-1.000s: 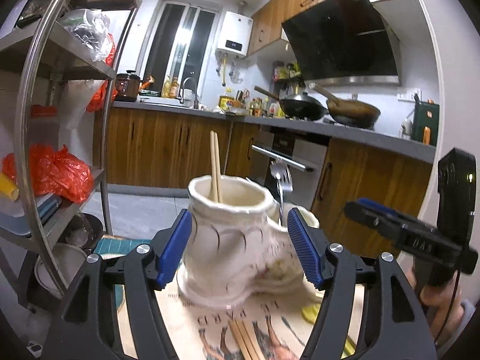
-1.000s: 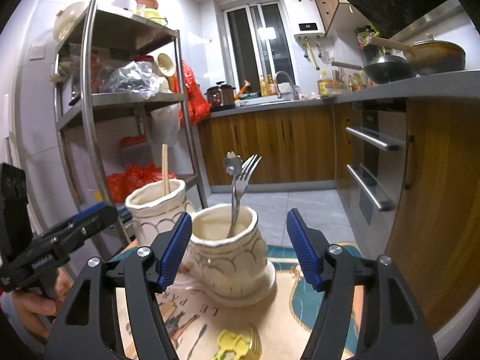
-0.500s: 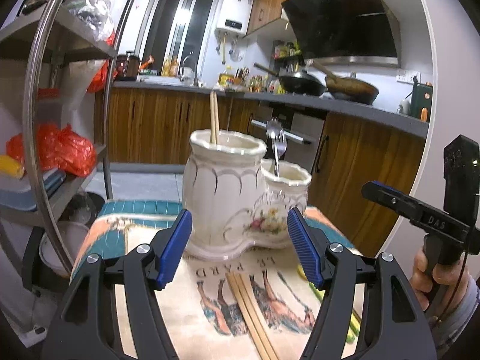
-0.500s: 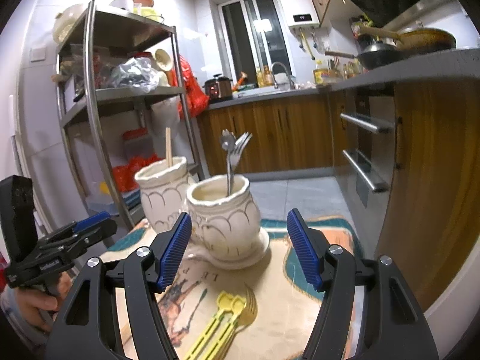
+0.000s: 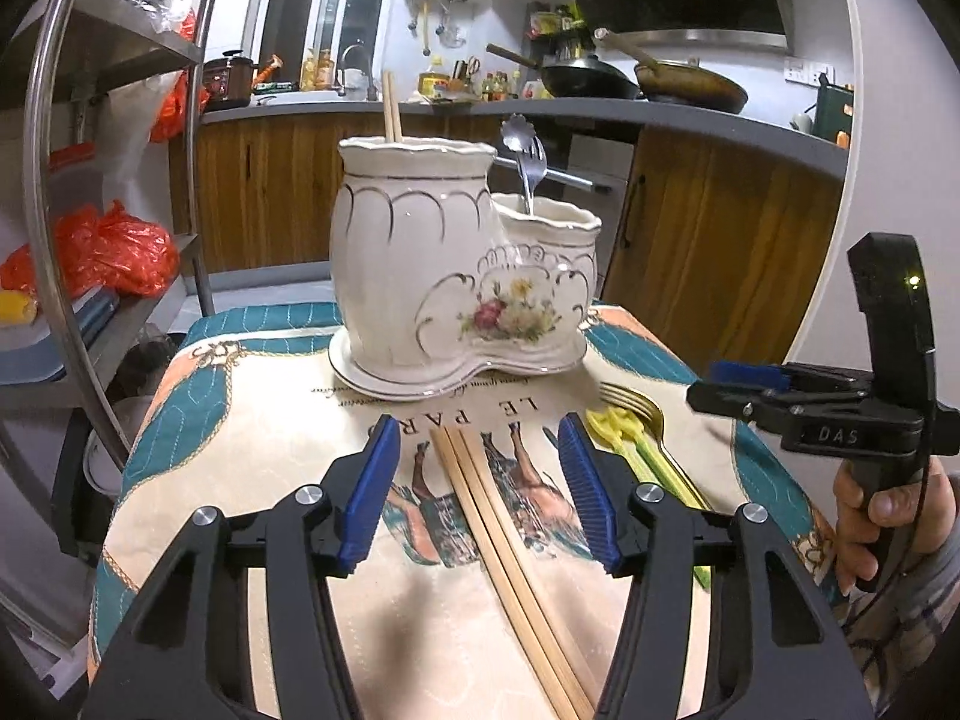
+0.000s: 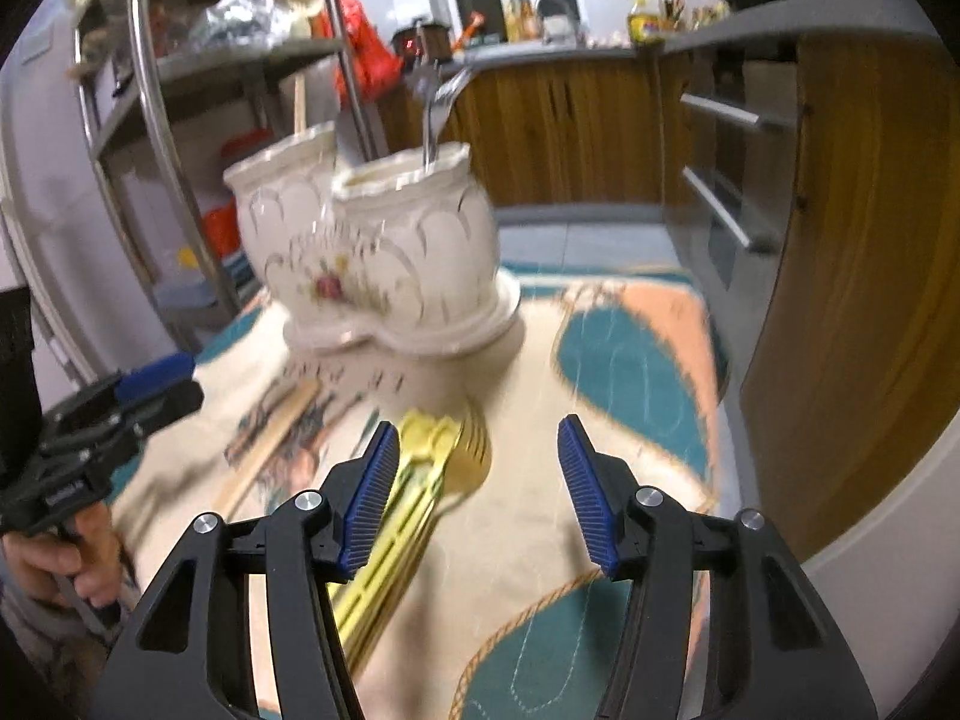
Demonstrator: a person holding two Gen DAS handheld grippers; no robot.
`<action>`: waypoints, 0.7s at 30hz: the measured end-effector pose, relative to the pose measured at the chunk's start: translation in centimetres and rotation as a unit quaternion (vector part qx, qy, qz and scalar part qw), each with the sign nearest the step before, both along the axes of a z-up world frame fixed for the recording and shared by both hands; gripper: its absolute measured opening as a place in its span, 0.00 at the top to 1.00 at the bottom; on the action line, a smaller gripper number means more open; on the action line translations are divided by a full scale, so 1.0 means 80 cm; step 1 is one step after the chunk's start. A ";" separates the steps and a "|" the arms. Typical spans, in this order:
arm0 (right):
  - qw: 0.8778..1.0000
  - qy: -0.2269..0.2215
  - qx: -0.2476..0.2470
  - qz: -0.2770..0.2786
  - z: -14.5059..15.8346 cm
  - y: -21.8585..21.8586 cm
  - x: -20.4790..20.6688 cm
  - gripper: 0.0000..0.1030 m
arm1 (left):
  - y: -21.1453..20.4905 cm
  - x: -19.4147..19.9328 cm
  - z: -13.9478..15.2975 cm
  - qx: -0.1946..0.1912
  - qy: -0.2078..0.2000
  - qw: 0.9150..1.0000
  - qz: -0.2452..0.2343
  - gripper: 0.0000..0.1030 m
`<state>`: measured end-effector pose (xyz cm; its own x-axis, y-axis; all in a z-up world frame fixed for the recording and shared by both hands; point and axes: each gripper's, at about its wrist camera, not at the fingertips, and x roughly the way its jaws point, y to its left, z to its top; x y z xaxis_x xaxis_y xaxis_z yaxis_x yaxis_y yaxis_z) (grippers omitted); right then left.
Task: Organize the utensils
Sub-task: 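Release the chopstick into the tall pot while the right tool releases the spoon into the small pot, then move both open tools back down over the utensils on the mat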
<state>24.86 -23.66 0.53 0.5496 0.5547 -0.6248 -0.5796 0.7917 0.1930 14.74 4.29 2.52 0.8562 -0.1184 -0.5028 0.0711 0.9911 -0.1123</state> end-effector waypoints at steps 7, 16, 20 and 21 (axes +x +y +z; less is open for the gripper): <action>0.996 0.068 -0.021 0.051 -0.026 0.015 -0.005 0.76 | 0.002 0.007 -0.020 -0.004 0.055 0.998 -0.012 0.72; 0.995 0.077 -0.012 0.058 -0.028 0.016 -0.008 0.88 | -0.010 0.011 -0.040 0.019 0.095 0.995 -0.021 0.78; 0.995 0.084 0.001 0.057 -0.025 0.009 -0.005 0.92 | -0.007 0.011 -0.041 0.016 0.099 0.995 -0.021 0.80; 0.995 0.087 0.005 0.056 -0.025 0.007 -0.005 0.92 | -0.006 0.010 -0.041 0.012 0.098 0.995 -0.019 0.80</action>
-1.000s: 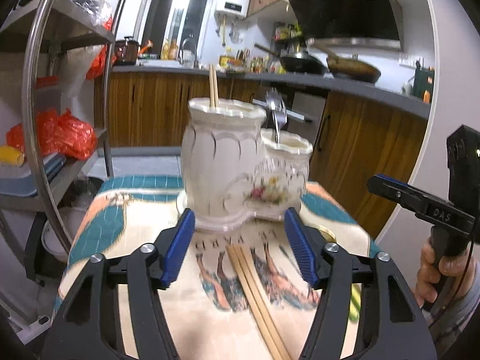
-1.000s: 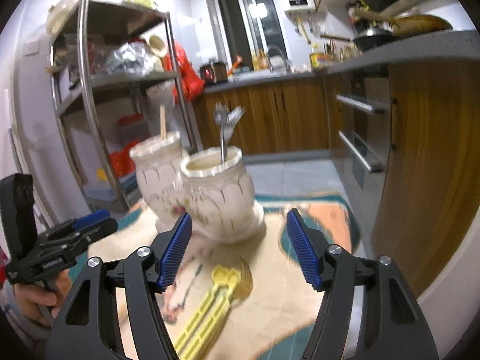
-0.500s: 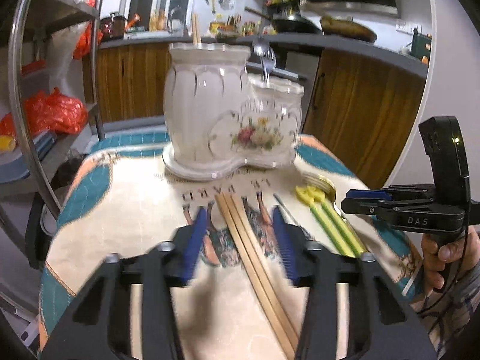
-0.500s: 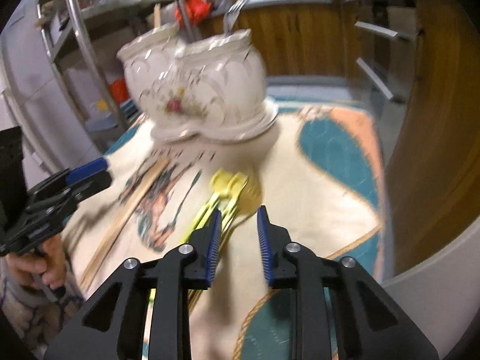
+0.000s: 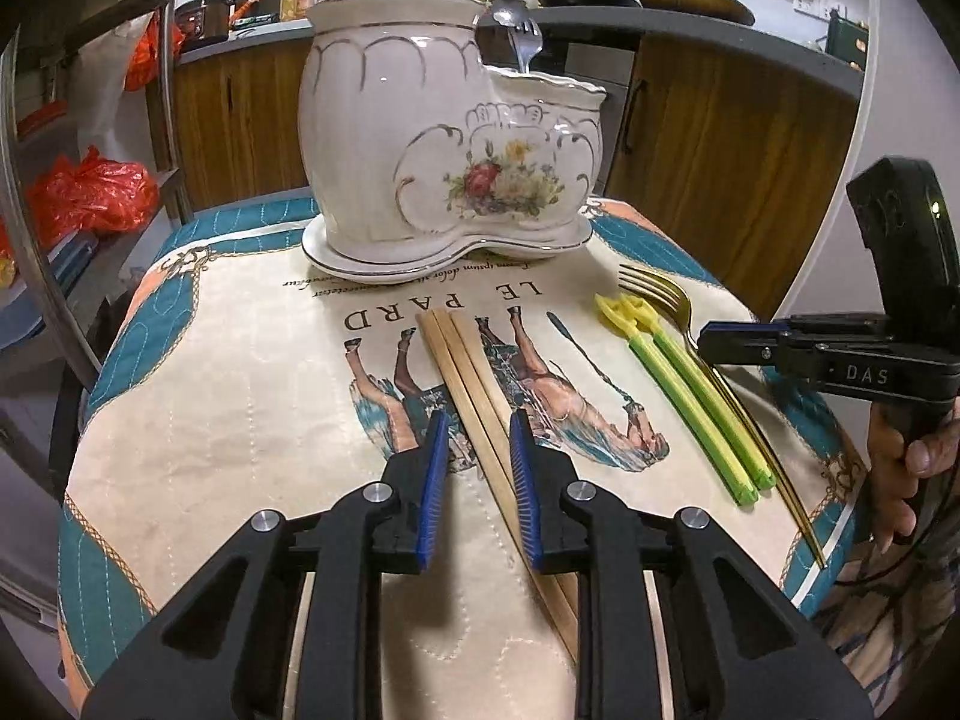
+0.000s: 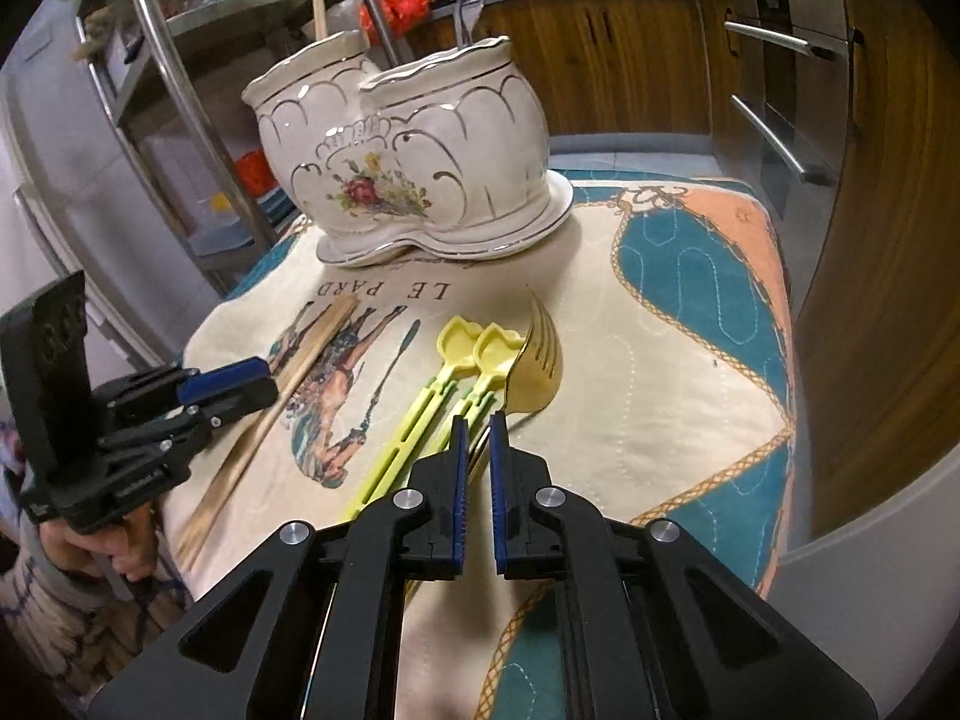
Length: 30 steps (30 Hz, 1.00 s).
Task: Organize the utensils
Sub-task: 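Move both open tools back down over the utensils on the mat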
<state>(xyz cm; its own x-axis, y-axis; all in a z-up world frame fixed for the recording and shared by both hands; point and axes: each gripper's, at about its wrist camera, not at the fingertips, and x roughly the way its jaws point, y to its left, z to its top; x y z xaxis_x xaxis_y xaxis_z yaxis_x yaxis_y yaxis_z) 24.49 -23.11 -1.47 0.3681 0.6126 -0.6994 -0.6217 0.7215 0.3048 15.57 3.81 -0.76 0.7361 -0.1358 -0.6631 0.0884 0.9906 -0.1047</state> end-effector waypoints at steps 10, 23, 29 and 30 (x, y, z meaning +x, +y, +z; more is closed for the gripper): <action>1.000 0.011 0.004 -0.003 -0.004 -0.004 0.005 0.93 | 0.003 0.002 -0.003 0.003 0.004 1.000 0.010 0.80; 1.000 0.021 0.010 0.016 -0.005 0.004 -0.003 0.89 | 0.002 0.003 -0.004 0.018 0.010 1.000 0.019 0.80; 1.000 0.014 -0.002 0.019 -0.004 0.003 -0.007 0.88 | 0.000 0.002 -0.003 0.033 0.014 0.999 0.021 0.80; 1.000 0.013 -0.003 0.019 -0.004 0.004 -0.008 0.88 | 0.001 0.002 -0.003 0.034 0.016 0.999 0.021 0.80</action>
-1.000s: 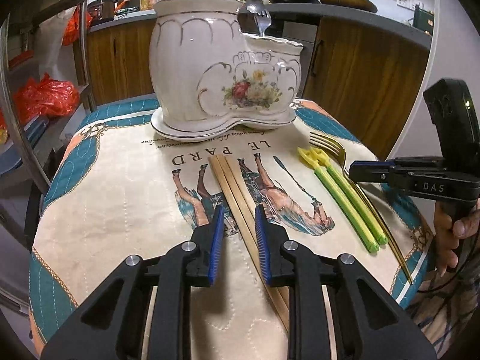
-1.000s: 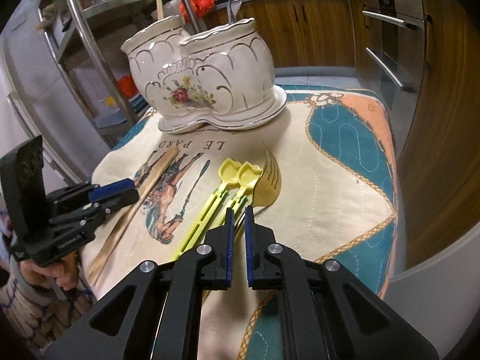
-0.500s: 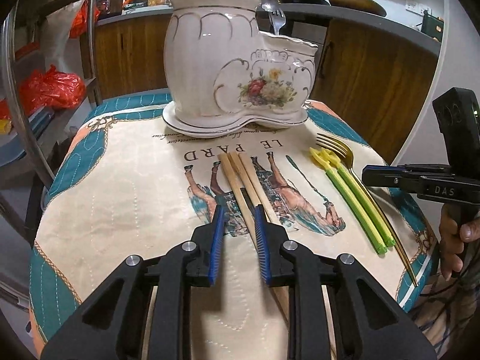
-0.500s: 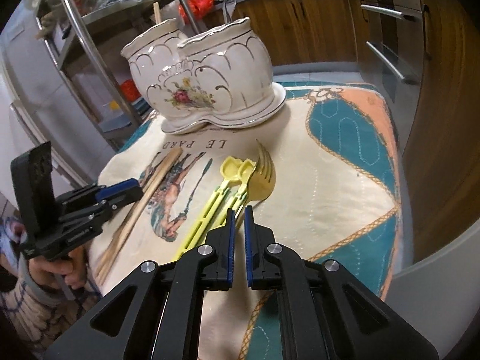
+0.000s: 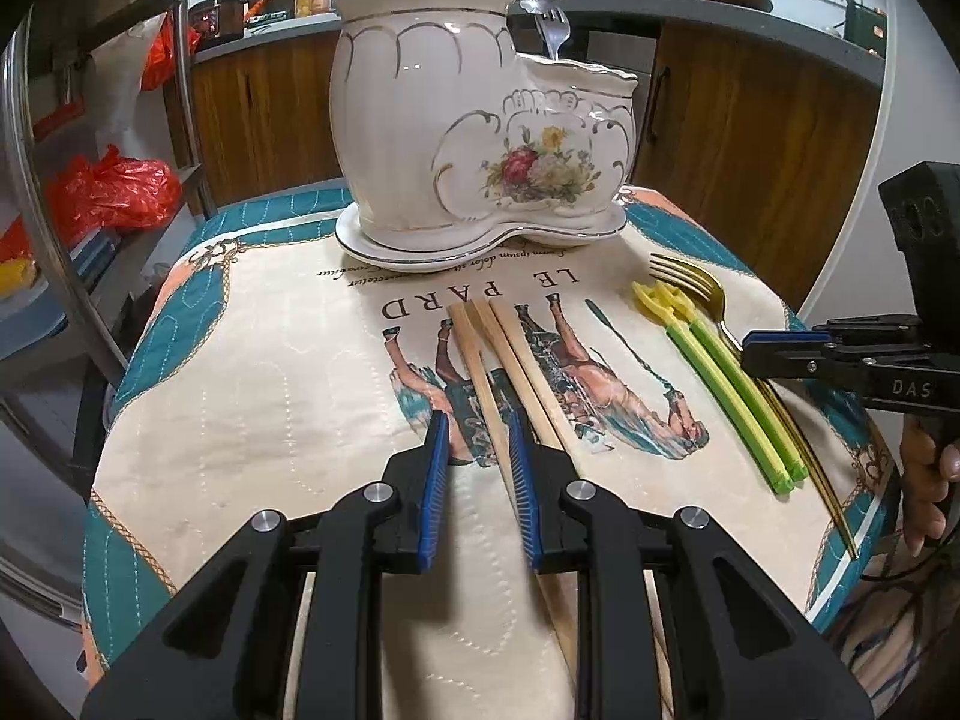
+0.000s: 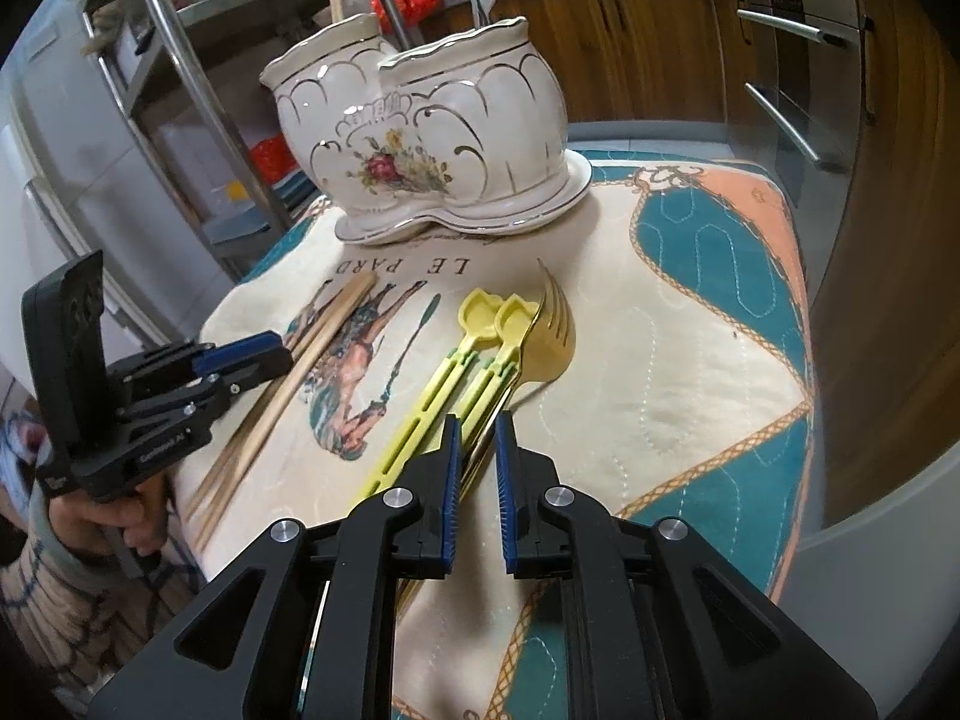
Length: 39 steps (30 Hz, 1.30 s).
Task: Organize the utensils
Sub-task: 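Move both open tools back down over the utensils on the mat, then close the left tool on a wooden chopstick while the right tool grasps the gold fork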
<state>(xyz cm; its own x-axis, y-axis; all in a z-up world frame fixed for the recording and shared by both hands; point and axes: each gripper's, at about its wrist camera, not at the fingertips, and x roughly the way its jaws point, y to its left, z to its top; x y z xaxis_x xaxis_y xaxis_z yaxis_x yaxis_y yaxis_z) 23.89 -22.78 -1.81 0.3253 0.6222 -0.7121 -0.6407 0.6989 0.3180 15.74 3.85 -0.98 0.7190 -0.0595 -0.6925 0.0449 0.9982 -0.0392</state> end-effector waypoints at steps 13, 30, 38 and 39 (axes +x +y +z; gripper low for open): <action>1.000 0.007 -0.030 -0.006 0.001 -0.012 -0.014 0.84 | 0.002 -0.002 0.002 0.007 0.027 1.000 -0.013 0.80; 0.956 0.026 -0.281 0.082 0.018 0.047 -0.003 0.84 | 0.009 0.037 0.017 0.039 0.186 0.977 -0.099 0.80; 0.945 0.089 -0.307 0.076 0.016 0.055 0.020 0.80 | 0.011 0.069 0.020 0.035 0.286 0.950 -0.121 0.80; 0.945 0.091 -0.304 0.074 0.016 0.055 0.020 0.80 | 0.010 0.071 0.020 0.043 0.287 0.949 -0.121 0.80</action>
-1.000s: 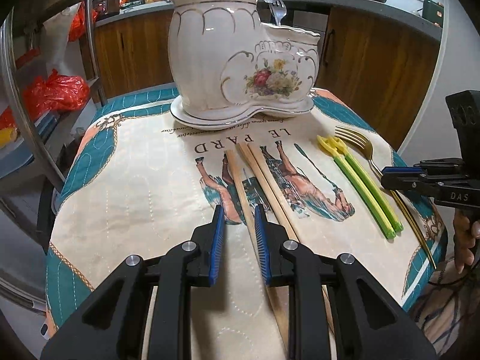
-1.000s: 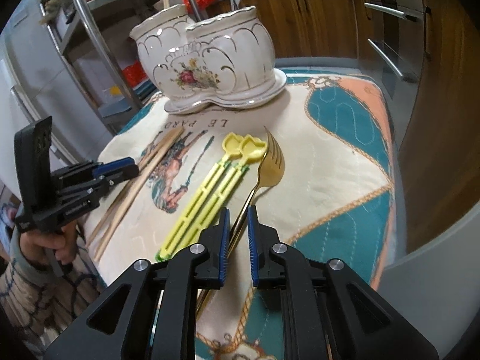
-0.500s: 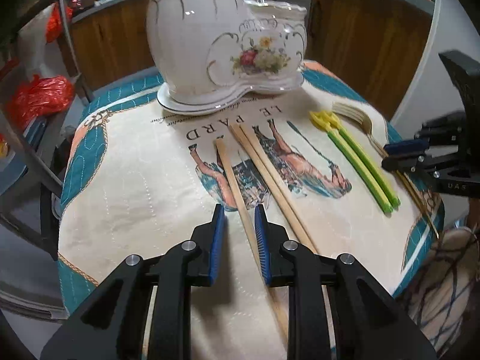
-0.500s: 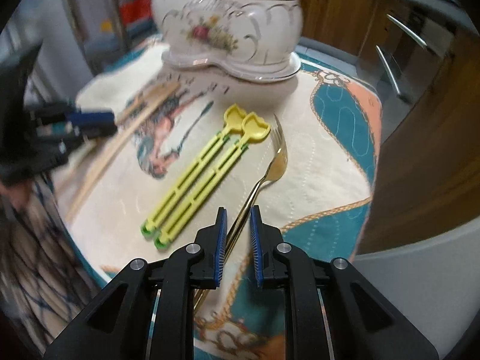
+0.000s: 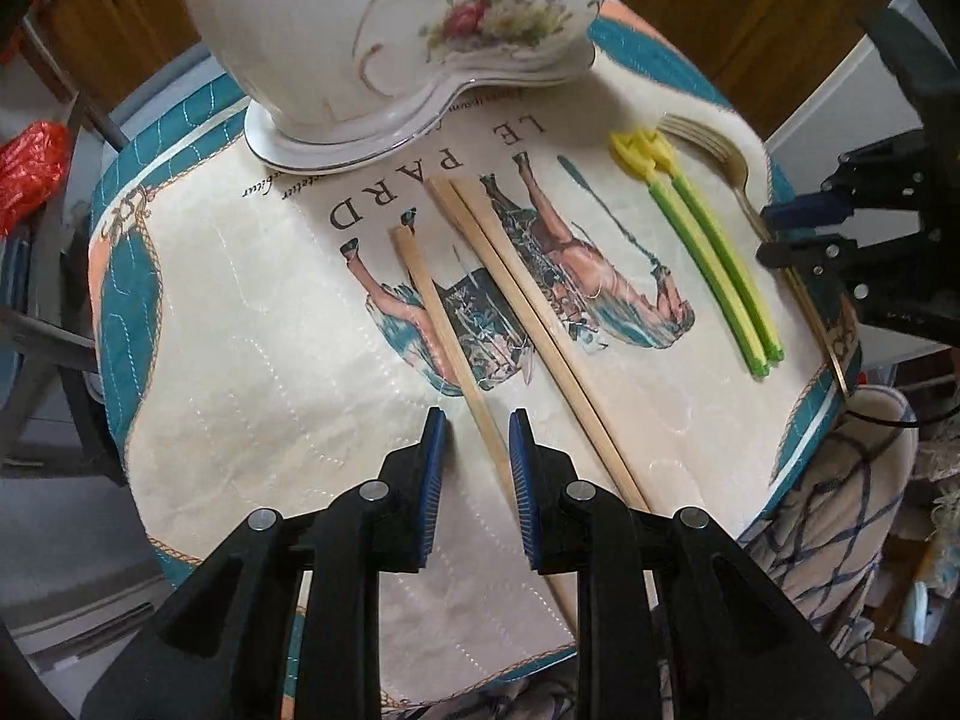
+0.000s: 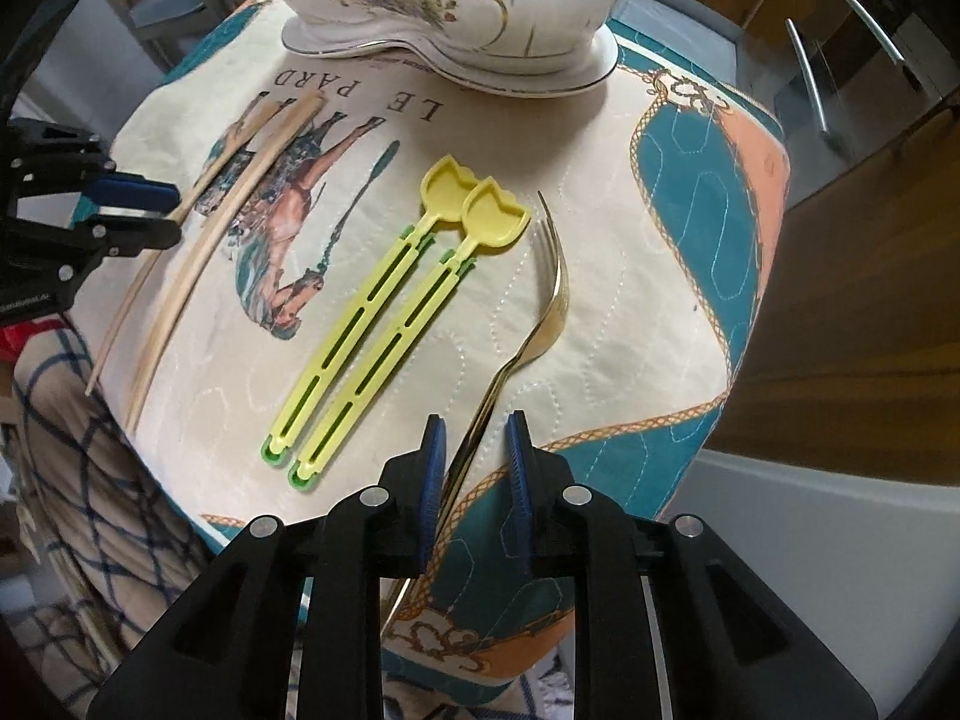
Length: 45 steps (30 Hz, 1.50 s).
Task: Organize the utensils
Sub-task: 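Close the left tool on a wooden chopstick while the right tool grasps the gold fork, then lift the chopstick and gold fork up over the holder pots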
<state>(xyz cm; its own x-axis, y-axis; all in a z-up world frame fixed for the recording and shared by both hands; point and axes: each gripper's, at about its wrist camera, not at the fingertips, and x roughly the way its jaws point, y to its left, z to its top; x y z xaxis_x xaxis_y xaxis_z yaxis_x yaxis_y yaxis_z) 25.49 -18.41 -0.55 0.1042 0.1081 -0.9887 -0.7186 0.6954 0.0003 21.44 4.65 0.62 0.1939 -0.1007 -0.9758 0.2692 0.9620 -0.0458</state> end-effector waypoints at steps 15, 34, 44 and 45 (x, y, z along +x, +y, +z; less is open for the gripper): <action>0.989 -0.008 0.136 -0.058 0.012 -0.058 0.011 0.93 | 0.040 -0.038 0.018 -0.103 -0.089 0.989 0.055 0.95; 0.937 -0.089 0.327 -0.091 0.057 -0.090 0.000 0.93 | 0.062 -0.065 0.056 -0.206 -0.288 0.926 0.129 0.95; 0.903 -0.159 0.383 -0.112 0.069 -0.090 0.006 0.93 | 0.071 -0.061 0.055 -0.229 -0.353 0.895 0.150 0.95; 0.901 -0.164 0.385 -0.112 0.069 -0.089 0.008 0.93 | 0.073 -0.063 0.057 -0.226 -0.364 0.891 0.152 0.95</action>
<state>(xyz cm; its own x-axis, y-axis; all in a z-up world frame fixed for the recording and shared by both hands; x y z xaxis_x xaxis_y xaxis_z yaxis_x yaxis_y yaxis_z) 26.15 -25.55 4.96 0.4814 0.6893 -0.5414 -0.6089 0.7073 0.3591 16.38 10.48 5.20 0.8435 -0.2868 -0.4541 0.1163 0.9230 -0.3669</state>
